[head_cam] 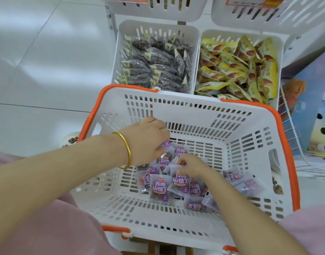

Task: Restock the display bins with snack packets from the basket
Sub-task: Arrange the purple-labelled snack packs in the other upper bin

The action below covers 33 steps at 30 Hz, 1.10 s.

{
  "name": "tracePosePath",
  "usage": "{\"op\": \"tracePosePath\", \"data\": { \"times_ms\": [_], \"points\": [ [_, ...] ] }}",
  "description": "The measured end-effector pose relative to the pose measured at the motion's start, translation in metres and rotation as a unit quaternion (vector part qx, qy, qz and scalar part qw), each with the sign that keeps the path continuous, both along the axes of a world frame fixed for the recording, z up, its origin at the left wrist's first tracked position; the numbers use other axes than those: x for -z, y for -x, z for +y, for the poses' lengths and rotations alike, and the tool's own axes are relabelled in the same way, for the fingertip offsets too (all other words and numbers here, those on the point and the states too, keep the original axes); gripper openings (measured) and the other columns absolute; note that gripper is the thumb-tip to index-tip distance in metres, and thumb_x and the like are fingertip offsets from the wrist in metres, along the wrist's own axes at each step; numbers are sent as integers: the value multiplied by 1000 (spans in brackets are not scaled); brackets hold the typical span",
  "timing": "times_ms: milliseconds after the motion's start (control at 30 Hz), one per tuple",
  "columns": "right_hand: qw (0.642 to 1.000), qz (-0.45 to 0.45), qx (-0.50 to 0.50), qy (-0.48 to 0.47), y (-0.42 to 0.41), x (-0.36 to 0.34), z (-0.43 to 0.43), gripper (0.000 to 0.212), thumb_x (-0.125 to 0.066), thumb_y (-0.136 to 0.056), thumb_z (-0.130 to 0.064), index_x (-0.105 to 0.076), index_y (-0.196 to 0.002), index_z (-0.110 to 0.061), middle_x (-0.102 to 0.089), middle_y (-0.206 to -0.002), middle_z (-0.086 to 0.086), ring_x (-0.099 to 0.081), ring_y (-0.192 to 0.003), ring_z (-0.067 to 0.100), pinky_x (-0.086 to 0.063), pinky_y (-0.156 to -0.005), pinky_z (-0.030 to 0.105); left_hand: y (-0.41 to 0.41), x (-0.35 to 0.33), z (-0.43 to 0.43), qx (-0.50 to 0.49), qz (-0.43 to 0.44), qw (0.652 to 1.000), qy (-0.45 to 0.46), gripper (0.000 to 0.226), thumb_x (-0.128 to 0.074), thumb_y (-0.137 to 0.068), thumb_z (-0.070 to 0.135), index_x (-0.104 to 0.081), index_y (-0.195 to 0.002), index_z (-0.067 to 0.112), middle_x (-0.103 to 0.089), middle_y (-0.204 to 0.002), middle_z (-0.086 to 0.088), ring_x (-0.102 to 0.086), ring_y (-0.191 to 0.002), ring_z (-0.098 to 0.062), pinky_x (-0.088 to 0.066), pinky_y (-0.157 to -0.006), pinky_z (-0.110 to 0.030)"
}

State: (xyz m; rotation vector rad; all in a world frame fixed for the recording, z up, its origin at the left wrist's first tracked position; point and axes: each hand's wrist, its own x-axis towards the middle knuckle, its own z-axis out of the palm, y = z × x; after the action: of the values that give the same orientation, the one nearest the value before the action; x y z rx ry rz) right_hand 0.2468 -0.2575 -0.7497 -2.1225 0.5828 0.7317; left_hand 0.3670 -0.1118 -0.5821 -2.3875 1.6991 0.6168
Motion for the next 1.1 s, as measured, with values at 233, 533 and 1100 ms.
{"op": "tracePosePath", "data": {
  "times_ms": [233,533,1100],
  "points": [
    [983,-108,131,-64,8,-40,-21,21,-72,-80,-7,-55,-74,-17,-54,-74,-8,-52,-72,11,-41,-66,22,0,-5,-8,-45,49,998,20,41,-45,-94,32,-42,-133,17,-41,-135,-3,-32,-128,-22,-27,-109,-34],
    [834,-289,288,-371,3,-186,-45,18,-64,-69,-12,-53,-83,-7,-63,-60,-4,-57,-50,6,-50,-50,20,-6,-29,-49,-361,432,802,200,47,-65,-84,35,-56,-107,-4,-56,-78,-12,-57,-77,-27,-50,-81,-40],
    [884,-412,201,-94,-2,-266,-56,7,-68,-81,-7,-64,-79,-13,-58,-76,10,-57,-66,18,-51,-61,30,-8,-66,-55,-274,572,720,283,48,-67,-80,48,-57,-114,16,-71,-97,-7,-68,-87,-14,-58,-77,-39]
  ]
}}
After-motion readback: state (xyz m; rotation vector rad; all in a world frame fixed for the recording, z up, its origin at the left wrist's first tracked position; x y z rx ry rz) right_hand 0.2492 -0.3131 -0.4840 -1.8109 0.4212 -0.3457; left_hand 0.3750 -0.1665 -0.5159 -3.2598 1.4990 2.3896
